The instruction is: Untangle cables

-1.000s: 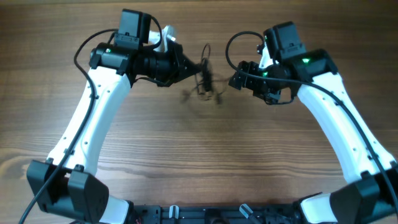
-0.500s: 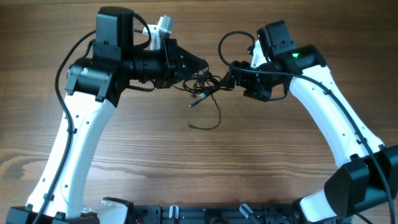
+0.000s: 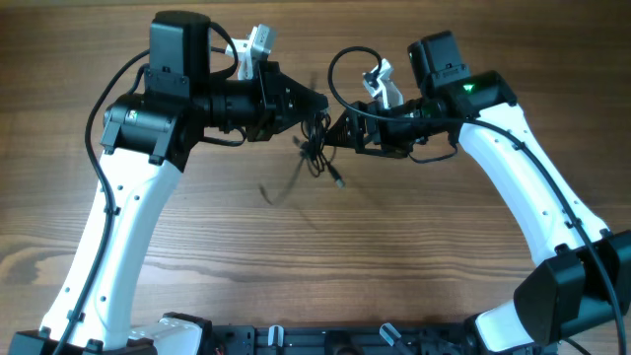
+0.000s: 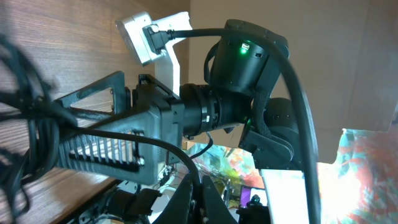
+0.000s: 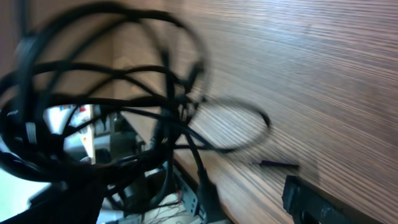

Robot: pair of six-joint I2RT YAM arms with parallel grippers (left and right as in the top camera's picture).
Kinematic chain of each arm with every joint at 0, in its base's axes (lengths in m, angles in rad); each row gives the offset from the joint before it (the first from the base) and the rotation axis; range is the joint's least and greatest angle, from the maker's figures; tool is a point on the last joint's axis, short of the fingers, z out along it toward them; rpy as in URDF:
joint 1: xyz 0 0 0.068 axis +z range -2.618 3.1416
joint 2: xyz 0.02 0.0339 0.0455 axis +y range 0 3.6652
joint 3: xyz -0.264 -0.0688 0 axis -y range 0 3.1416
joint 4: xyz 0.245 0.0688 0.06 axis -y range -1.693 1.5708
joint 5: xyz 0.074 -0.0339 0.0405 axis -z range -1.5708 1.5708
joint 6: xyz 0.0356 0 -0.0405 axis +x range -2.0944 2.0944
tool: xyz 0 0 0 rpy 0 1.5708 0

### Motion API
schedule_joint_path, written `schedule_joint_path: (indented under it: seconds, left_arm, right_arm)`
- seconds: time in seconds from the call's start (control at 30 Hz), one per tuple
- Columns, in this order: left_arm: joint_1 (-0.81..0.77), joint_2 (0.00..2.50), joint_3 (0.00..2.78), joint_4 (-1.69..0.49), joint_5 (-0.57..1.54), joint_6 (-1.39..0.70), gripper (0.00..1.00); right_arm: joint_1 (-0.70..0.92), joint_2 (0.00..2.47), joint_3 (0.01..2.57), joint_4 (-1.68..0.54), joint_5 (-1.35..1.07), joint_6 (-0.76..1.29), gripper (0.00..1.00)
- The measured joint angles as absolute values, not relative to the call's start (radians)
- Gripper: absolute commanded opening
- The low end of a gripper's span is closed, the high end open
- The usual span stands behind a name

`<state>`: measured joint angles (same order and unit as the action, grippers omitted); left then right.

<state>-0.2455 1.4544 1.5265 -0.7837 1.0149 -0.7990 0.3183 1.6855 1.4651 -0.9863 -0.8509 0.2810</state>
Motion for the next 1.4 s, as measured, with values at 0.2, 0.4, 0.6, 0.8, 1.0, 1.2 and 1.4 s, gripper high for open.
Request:
schedule_joint_path:
  seconds: [0.2, 0.4, 0.6, 0.8, 1.0, 1.2, 1.4]
  left_arm:
    - [-0.251, 1.454, 1.526, -0.784, 1.015, -0.800, 0.04]
    - [-0.268, 1.454, 1.526, -0.780, 1.016, -0.847, 0.04]
    - [-0.268, 1.454, 1.526, -0.717, 1.054, -0.894, 0.04]
    - [-0.268, 1.454, 1.526, -0.690, 1.093, -0.943, 0.04]
    - [-0.268, 1.454, 1.526, -0.649, 1.103, -0.992, 0.04]
    - [-0.268, 1.454, 1.526, -0.631, 1.106, -1.009, 0.04]
    - [-0.268, 1.454, 1.526, -0.627, 1.105, -1.009, 0.04]
  right_arm:
    - [0.318, 1.686, 1.465, -0.986, -0.883, 0.253, 0.93]
    - [0.318, 1.686, 1.465, -0.986, -0.854, 0.244, 0.89]
    - [0.318, 1.686, 1.465, -0.973, -0.804, 0.245, 0.82]
    - [0.318, 1.686, 1.465, -0.913, -0.777, 0.269, 0.81]
    - [0.318, 1.689, 1.465, -0.864, -0.720, 0.349, 0.41]
    - [0.318, 1.691, 1.465, -0.862, -0.692, 0.372, 0.04]
    - [0.318, 1.691, 1.465, -0.865, -0.672, 0.374, 0.04]
